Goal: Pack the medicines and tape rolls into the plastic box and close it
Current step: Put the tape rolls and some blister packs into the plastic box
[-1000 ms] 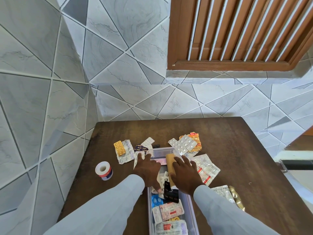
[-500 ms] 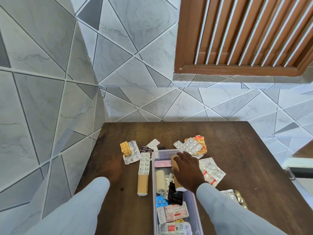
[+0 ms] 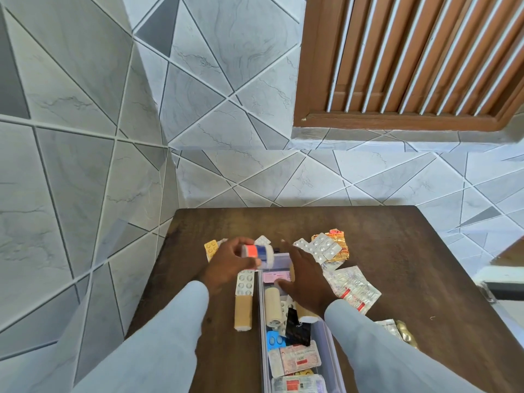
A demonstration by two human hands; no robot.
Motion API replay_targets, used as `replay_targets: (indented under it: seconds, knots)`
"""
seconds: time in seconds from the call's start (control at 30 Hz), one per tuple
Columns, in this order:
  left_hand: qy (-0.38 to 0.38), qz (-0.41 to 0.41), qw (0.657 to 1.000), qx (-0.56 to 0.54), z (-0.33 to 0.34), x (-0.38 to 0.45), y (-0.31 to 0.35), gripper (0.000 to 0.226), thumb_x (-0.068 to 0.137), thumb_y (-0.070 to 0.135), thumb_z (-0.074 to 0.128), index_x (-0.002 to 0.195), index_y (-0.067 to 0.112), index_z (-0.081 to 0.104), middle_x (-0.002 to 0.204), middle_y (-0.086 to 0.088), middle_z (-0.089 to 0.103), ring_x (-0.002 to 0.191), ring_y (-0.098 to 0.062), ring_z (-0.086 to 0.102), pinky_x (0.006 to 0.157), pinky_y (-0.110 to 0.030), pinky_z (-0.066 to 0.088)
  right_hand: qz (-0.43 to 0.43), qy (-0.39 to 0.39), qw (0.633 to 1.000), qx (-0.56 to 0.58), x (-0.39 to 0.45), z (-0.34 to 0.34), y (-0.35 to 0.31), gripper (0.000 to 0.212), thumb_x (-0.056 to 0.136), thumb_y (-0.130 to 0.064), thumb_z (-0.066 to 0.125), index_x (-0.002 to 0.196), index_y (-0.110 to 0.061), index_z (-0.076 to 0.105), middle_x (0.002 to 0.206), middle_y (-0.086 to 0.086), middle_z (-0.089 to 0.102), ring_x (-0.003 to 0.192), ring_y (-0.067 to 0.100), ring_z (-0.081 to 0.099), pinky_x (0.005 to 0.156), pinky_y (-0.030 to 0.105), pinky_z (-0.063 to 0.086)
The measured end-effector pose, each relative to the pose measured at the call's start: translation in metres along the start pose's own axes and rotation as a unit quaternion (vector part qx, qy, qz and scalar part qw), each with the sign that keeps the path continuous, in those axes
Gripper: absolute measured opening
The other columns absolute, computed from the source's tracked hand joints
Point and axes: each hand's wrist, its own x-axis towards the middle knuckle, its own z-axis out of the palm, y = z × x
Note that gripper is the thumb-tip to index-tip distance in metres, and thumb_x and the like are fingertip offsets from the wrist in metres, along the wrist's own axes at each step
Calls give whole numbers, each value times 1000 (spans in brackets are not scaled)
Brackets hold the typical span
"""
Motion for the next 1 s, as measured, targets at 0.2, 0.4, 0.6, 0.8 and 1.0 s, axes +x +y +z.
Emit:
replay_targets:
  seconds: [0.2,0.4,0.6,0.8,1.0]
  knots:
    - [-55,44,995,72,57,15,-4,47,72,7,81,111,22,60,110,2,60,102,-20,60,87,-25,53,-22,-1,996,-89,2,-8,9,57,86,-32,65,137,-32,39,142,-6,46,130,21,39,110,42,30]
    - [8,119,921,371,58,19,-15,53,80,21,68,130,29,55,130,3,58,120,-21,50,104,-32,39,3,-24,982,-189,15,8,18,59,86,-40,61,140,-35,38,145,1,38,132,27,32,109,48,25]
    - [22,114,810,575,64,31,-26,42,82,36,64,123,30,57,128,3,58,119,-24,45,97,-39,35,-4,-50,963,-263,31,16,15,54,83,-48,62,132,-29,49,139,1,50,132,30,34,104,51,24]
    - [21,107,805,583,65,35,-34,41,85,33,61,125,29,55,132,1,56,124,-24,40,100,-39,31,-8,-47,958,-283,33,17,16,41,85,-46,60,122,-27,55,127,0,62,123,27,40,98,48,28]
    - [55,94,884,454,56,33,-48,38,86,34,59,123,33,52,131,8,54,122,-18,42,101,-36,32,5,-49,962,-269,32,16,16,53,86,-46,61,133,-26,48,137,0,57,129,28,38,102,48,27]
